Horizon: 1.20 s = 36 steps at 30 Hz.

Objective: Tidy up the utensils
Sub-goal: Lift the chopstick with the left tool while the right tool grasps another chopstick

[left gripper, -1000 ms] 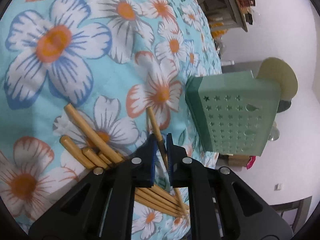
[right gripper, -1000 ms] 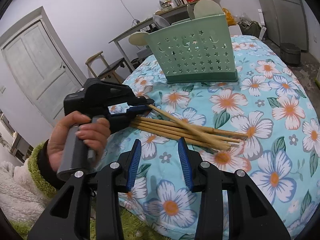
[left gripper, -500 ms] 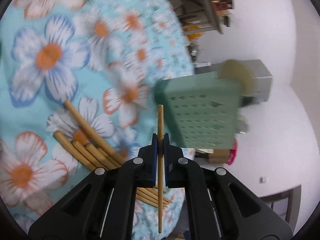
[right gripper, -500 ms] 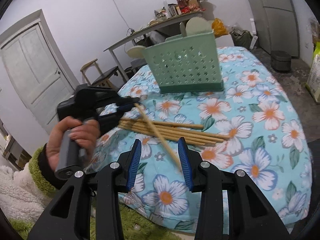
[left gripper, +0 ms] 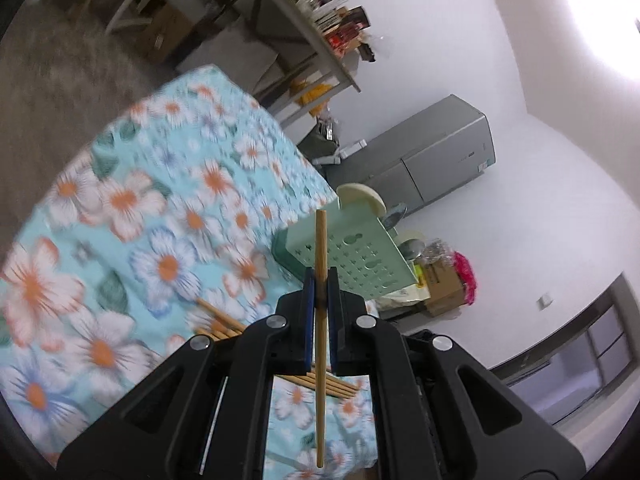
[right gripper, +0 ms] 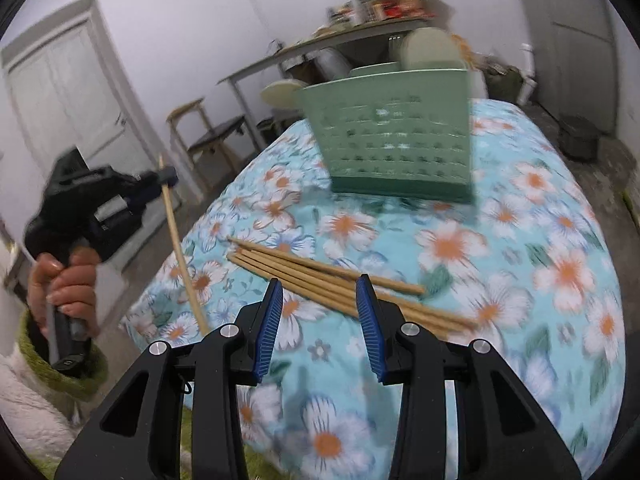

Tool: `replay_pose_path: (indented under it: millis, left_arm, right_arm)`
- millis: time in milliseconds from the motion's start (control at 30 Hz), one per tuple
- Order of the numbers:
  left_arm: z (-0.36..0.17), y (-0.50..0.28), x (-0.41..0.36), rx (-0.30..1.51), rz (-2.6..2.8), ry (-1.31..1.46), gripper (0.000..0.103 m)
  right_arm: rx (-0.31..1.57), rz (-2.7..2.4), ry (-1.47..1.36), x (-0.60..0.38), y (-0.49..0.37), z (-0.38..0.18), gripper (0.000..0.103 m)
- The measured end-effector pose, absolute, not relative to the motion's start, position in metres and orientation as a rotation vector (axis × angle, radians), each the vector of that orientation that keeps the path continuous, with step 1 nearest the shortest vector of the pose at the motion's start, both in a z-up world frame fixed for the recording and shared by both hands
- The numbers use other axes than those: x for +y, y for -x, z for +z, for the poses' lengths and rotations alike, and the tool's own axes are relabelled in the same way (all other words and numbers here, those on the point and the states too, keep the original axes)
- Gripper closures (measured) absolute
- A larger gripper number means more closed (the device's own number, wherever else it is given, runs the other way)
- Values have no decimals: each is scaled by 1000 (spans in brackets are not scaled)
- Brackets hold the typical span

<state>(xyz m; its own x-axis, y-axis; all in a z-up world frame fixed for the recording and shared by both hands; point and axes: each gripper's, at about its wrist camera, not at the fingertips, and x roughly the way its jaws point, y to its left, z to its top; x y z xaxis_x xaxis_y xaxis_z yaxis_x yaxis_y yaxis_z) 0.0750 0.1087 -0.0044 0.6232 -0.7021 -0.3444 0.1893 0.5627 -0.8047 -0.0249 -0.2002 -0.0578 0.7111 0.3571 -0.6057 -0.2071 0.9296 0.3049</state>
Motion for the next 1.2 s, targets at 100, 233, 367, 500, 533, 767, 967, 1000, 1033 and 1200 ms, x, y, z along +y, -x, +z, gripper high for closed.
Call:
replay_pose_path:
  millis: [100, 233, 367, 500, 533, 767, 967, 1000, 1033, 1200]
  left_arm:
    - [1, -74, 112, 696, -564, 758, 99]
    - [0, -72, 117, 682, -541, 728, 99]
    - [-3, -73, 129, 670, -527, 733, 99]
    - [0, -74, 146, 636, -503, 727, 99]
    - [1, -74, 149, 629, -500, 725, 99]
    - [1, -78, 164, 609, -498, 728, 99]
    - [-1, -81, 169, 611, -502, 732, 99]
    - [-2, -82, 168, 611, -502, 731, 99]
    - [-2, -83, 169, 610, -502, 731, 99]
    - [1, -83, 168, 600, -503, 716, 99]
  right_arm:
    - [739, 392, -139, -175, -4, -56, 68]
    - [781, 497, -41, -137, -40, -55, 73]
    - [840, 598, 35, -98, -71, -60, 74]
    - [885, 652, 149, -62, -88, -72, 74]
    - [893, 655, 169, -56, -91, -75, 74]
    - [939, 652, 265, -38, -109, -90, 79]
    - [921, 640, 320, -34, -112, -91, 89]
    - [903, 634, 327, -33, -112, -88, 90]
    - [884, 626, 330, -35, -112, -84, 91]
    - [775, 566, 295, -56, -109, -49, 94]
